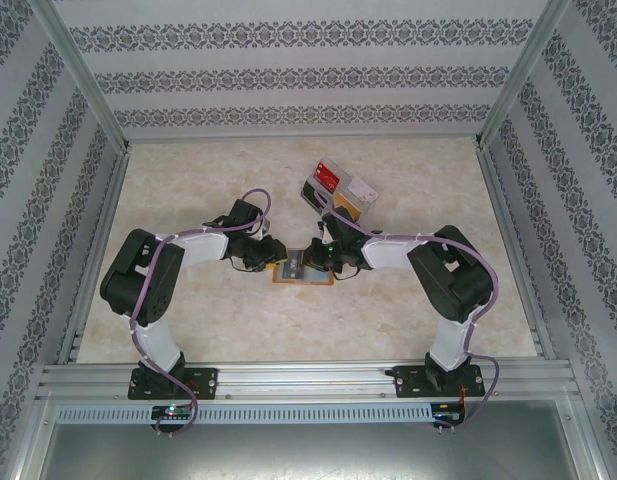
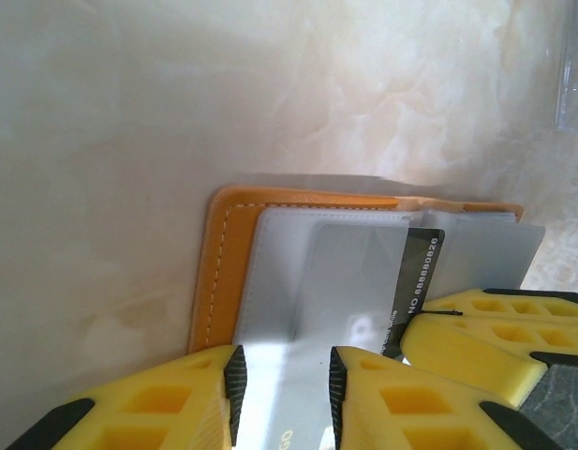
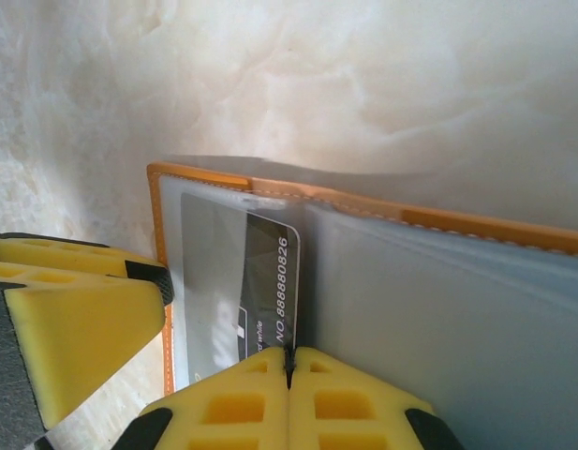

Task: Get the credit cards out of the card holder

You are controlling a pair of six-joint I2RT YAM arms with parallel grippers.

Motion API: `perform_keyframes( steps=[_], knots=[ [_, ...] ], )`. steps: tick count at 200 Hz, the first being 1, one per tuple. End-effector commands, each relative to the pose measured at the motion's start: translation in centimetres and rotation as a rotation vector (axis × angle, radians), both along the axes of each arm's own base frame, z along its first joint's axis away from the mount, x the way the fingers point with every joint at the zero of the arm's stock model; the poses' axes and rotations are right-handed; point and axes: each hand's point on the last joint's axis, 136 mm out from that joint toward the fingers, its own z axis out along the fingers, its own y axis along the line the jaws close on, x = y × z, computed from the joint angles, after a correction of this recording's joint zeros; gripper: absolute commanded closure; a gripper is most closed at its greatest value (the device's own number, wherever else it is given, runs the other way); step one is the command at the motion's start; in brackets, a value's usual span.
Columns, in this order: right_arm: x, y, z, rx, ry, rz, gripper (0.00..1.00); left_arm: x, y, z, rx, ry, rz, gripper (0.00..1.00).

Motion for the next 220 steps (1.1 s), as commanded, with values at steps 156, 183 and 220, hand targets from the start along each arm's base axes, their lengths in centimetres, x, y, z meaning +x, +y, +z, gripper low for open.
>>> perform_keyframes(
  steps=[156, 183, 220],
  knots=[
    [0.1, -1.3, 0.8, -0.011, -0.028, -0.041, 0.99, -1.1, 0.7, -1.4, 0.056, 0.045, 0.001, 0.73],
    [0.0, -2.6, 2.7, -0.002, -0.095, -0.032, 1.00, -0.7, 0.6, -0.2, 0.041, 0.025, 0.000, 0.66],
    [0.2, -3.7, 6.9, 0.015, -0.255, 0.020, 1.00, 0.5, 0.1, 3.6, -0.045, -0.048, 0.005, 0.53]
  ],
)
